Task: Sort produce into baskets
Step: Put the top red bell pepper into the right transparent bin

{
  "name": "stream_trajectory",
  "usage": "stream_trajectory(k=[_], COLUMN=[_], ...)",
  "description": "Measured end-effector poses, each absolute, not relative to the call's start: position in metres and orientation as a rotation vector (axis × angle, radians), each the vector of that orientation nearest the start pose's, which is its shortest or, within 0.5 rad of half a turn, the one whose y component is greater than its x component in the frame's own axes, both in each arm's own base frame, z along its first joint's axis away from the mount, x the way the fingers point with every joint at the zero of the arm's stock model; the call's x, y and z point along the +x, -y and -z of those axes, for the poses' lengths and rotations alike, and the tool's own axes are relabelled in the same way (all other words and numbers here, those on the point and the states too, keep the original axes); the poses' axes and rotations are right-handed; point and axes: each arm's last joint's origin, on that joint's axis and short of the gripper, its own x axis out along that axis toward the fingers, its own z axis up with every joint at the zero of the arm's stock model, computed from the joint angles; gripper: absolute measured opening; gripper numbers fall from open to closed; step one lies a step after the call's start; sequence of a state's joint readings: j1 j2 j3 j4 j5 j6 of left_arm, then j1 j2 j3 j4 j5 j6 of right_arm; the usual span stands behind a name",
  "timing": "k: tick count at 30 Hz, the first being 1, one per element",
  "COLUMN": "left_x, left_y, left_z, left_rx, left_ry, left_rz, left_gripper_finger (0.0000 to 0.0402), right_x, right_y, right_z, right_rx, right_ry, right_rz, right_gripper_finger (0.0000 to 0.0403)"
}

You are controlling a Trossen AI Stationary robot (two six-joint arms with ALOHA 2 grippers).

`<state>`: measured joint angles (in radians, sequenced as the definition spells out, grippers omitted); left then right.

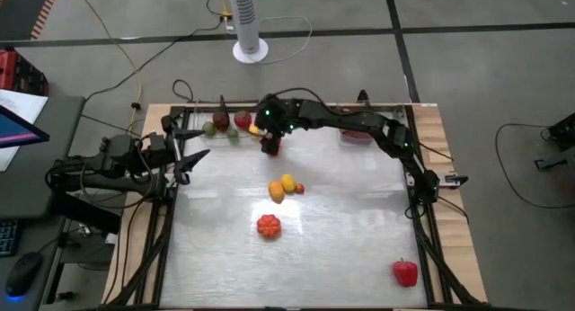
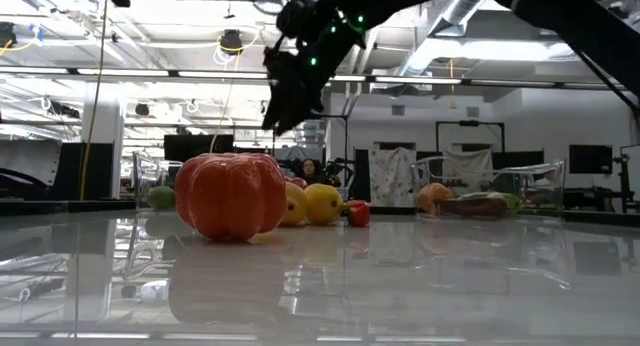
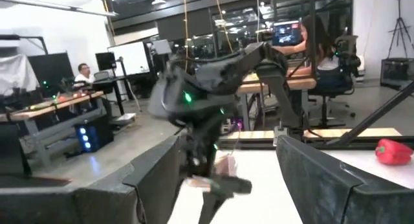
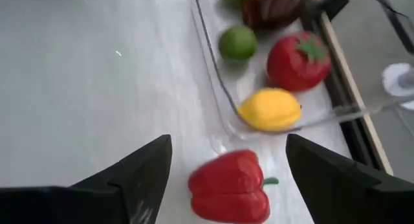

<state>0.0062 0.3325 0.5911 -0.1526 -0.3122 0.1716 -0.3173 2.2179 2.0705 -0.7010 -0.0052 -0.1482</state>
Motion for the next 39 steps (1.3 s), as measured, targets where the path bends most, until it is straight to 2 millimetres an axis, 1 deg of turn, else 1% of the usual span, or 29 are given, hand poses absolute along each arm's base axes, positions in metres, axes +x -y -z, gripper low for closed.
stream_trajectory(k=[2, 4, 7, 10, 12, 13, 15, 17, 19, 22, 24, 26, 28, 31, 32, 33, 37, 39], left_x=[0.087, 0.086, 0.086, 0.083, 0.082, 0.082, 0.080, 0.080, 0.080, 0.080, 0.080, 0.080, 0.080, 0.080, 0.080, 0.080, 0.080, 0.080], left_y=[-0.010, -0.010, -0.010, -0.010, -0.010, -0.010, -0.010, -0.010, -0.010, -0.010, -0.010, -0.010, -0.010, -0.010, -0.010, -0.010, -0.010, -0.010], left_z=[-0.319, -0.317, -0.315, -0.315, -0.316, -0.316, -0.316, -0.316, -0.315, -0.314, -0.314, -0.314, -0.314, -0.314, -0.314, -0.314, -0.314, -0.313], left_rx=[0.141, 0.133, 0.124, 0.109, 0.095, 0.089, 0.075, 0.067, 0.057, 0.056, 0.055, 0.056, 0.057, 0.057, 0.057, 0.057, 0.056, 0.057], left_ry=[0.063, 0.046, 0.031, 0.038, 0.047, 0.051, 0.055, 0.057, 0.050, 0.043, 0.040, 0.038, 0.038, 0.038, 0.038, 0.038, 0.037, 0.033], left_rz=[-0.329, -0.330, -0.330, -0.336, -0.336, -0.335, -0.336, -0.335, -0.334, -0.334, -0.334, -0.334, -0.334, -0.334, -0.334, -0.333, -0.333, -0.333], left_gripper_finger=[0.0245, 0.0245, 0.0245, 0.0245, 0.0245, 0.0245, 0.0245, 0.0245, 0.0245, 0.0245, 0.0245, 0.0245, 0.0245, 0.0245, 0.0245, 0.0245, 0.0245, 0.0245], right_x=[0.468, 0.464, 0.449, 0.430, 0.420, 0.415, 0.411, 0.408, 0.407, 0.407, 0.406, 0.406, 0.406, 0.412, 0.414, 0.419, 0.435, 0.440], right_y=[0.149, 0.145, 0.140, 0.140, 0.144, 0.145, 0.148, 0.149, 0.149, 0.150, 0.150, 0.151, 0.152, 0.155, 0.155, 0.157, 0.163, 0.165], right_z=[-0.253, -0.245, -0.232, -0.225, -0.226, -0.224, -0.217, -0.206, -0.203, -0.207, -0.206, -0.204, -0.203, -0.190, -0.183, -0.181, -0.194, -0.190], right_rx=[-0.014, -0.017, -0.016, 0.010, 0.032, 0.044, 0.050, 0.051, 0.048, 0.019, 0.009, 0.002, 0.000, 0.002, 0.006, 0.004, -0.007, -0.004], right_ry=[-0.859, -0.810, -0.765, -0.684, -0.596, -0.579, -0.566, -0.617, -0.639, -0.632, -0.641, -0.650, -0.653, -0.676, -0.706, -0.707, -0.676, -0.737], right_rz=[0.236, 0.241, 0.269, 0.306, 0.311, 0.304, 0.299, 0.316, 0.320, 0.310, 0.301, 0.285, 0.280, 0.277, 0.271, 0.271, 0.273, 0.262], right_gripper_finger=[0.0322, 0.0318, 0.0315, 0.0314, 0.0314, 0.0314, 0.0316, 0.0317, 0.0317, 0.0317, 0.0320, 0.0332, 0.0352, 0.0388, 0.0394, 0.0395, 0.0392, 0.0397])
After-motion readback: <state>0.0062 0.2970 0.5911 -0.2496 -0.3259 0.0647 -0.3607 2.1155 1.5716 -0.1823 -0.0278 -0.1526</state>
